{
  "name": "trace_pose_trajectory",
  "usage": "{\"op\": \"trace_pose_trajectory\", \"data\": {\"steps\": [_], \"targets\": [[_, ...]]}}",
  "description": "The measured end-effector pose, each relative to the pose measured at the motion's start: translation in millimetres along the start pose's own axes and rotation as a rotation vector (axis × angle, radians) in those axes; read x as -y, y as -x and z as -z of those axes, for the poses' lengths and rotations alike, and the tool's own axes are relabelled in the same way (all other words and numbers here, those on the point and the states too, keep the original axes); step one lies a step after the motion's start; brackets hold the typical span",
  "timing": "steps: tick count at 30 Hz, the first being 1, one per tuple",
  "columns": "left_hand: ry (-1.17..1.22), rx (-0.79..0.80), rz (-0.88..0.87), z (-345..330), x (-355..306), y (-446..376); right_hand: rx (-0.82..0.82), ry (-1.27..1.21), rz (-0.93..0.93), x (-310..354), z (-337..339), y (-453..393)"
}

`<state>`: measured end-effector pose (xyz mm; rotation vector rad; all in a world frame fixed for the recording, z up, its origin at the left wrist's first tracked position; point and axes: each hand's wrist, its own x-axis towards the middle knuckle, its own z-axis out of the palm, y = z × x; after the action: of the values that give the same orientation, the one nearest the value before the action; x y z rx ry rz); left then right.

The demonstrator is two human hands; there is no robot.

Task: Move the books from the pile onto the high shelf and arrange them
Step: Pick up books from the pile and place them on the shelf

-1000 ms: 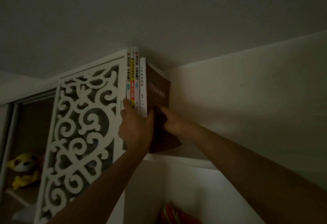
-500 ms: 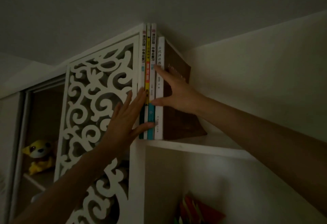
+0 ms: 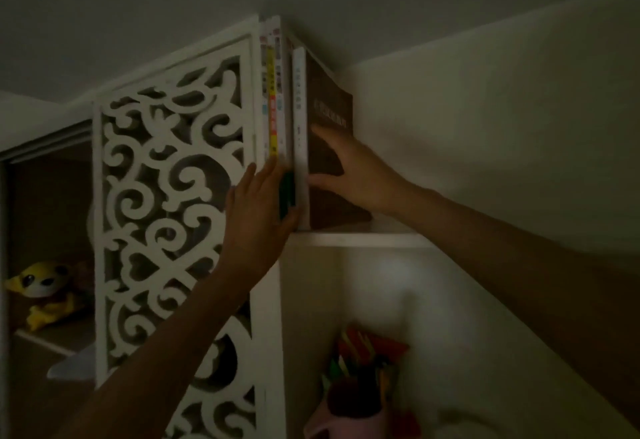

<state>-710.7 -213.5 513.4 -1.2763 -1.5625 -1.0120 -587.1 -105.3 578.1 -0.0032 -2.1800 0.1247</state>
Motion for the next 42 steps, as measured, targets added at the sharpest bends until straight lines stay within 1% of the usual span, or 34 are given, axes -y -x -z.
{"op": "trace_pose_trajectory", "data": {"steps": [1,2,3,4,7,9,12,15,17,19,21,23,24,25,27,28,29,30,31,32,33,35,37,38,39,40,41,42], "targets": [[0.107,-0.052,-0.053,1.6,-16.2,11.1,-0.069,0.009,-0.022,6.3,10.8,18.2],[0.213,-0.061,-0.098,2.5,-33.7,24.2,-0.135,0.012,-0.044,12.3,23.7,40.2],[0.307,-0.035,-0.133,2.3,-51.2,39.0,-0.171,0.01,-0.062,18.9,38.0,66.6],[0.383,0.016,-0.147,0.5,-68.4,55.0,-0.173,0.011,-0.076,24.9,52.4,96.4],[0.594,0.216,-0.133,-16.8,-120.5,110.3,-0.08,0.092,-0.166,32.2,90.5,197.6],[0.715,0.371,-0.134,-35.6,-155.5,151.4,0.02,0.186,-0.284,24.9,110.1,269.3],[0.808,0.58,-0.15,-67.6,-208.0,212.7,0.162,0.258,-0.555,17.5,131.7,374.3],[0.977,0.816,-0.049,-95.5,-264.2,272.5,0.217,0.191,-0.831,20.5,150.4,471.2],[1.065,0.981,0.008,-113.1,-304.3,313.0,0.299,0.186,-0.992,22.6,161.7,531.3],[1.086,1.124,-0.005,-135.6,-348.6,352.9,0.379,0.233,-1.142,14.9,176.3,599.7],[1.071,1.248,0.036,-154.0,-371.6,382.8,0.436,0.266,-1.295,3.1,181.8,653.9],[1.043,1.36,0.144,-181.9,-401.9,417.5,0.478,0.287,-1.481,-14.7,198.7,705.1],[0.958,1.385,0.198,-196.2,-414.5,433.2,0.467,0.267,-1.55,-25.1,205.6,725.5],[0.882,1.404,0.263,-210.5,-425.7,448.9,0.44,0.244,-1.597,-36.0,210.9,743.3],[0.787,1.478,0.401,-230.0,-445.3,473.5,0.414,0.205,-1.632,-56.0,214.5,769.5],[0.717,1.546,0.393,-236.6,-454.9,485.6,0.409,0.184,-1.631,-64.1,213.2,779.2],[0.65,1.623,0.3,-242.1,-462.8,499.0,0.387,0.167,-1.615,-72.3,210.6,787.5],[0.566,1.68,0.132,-243.4,-471.3,507.6,0.354,0.159,-1.607,-79.9,208.4,792.8],[0.494,1.674,-0.065,-246.4,-477.8,517.6,0.307,0.146,-1.619,-87.2,206.3,798.1],[0.456,1.649,-0.176,-244.6,-485.4,522.3,0.26,0.132,-1.649,-94.1,204.4,798.5],[0.421,1.641,-0.205,-247.9,-490.1,529.4,0.211,0.123,-1.685,-101.2,201.6,799.3],[0.445,1.627,-0.175,-247.3,-498.7,527.4,0.134,0.069,-1.774,-114.5,193.5,795.4],[0.465,1.484,-0.288,-247.0,-498.7,526.8,0.034,-0.07,-1.84,-122.1,182.2,786.2],[0.477,1.492,-0.318,-243.5,-498.9,525.9,-0.004,-0.13,-1.873,-124.1,177.7,780.1],[0.462,1.466,-0.356,-241.1,-499.4,527.8,-0.032,-0.18,-1.907,-126.7,174.1,776.9],[0.448,1.482,-0.372,-240.9,-502.4,526.2,-0.058,-0.226,-1.937,-128.3,172.2,774.0],[0.496,1.504,-0.354,-242.8,-505.9,525.6,-0.071,-0.281,-1.956,-129.4,171.9,774.9],[0.535,1.569,-0.334,-242.1,-510.8,524.1,-0.072,-0.348,-1.966,-129.9,173.4,774.9]]}}
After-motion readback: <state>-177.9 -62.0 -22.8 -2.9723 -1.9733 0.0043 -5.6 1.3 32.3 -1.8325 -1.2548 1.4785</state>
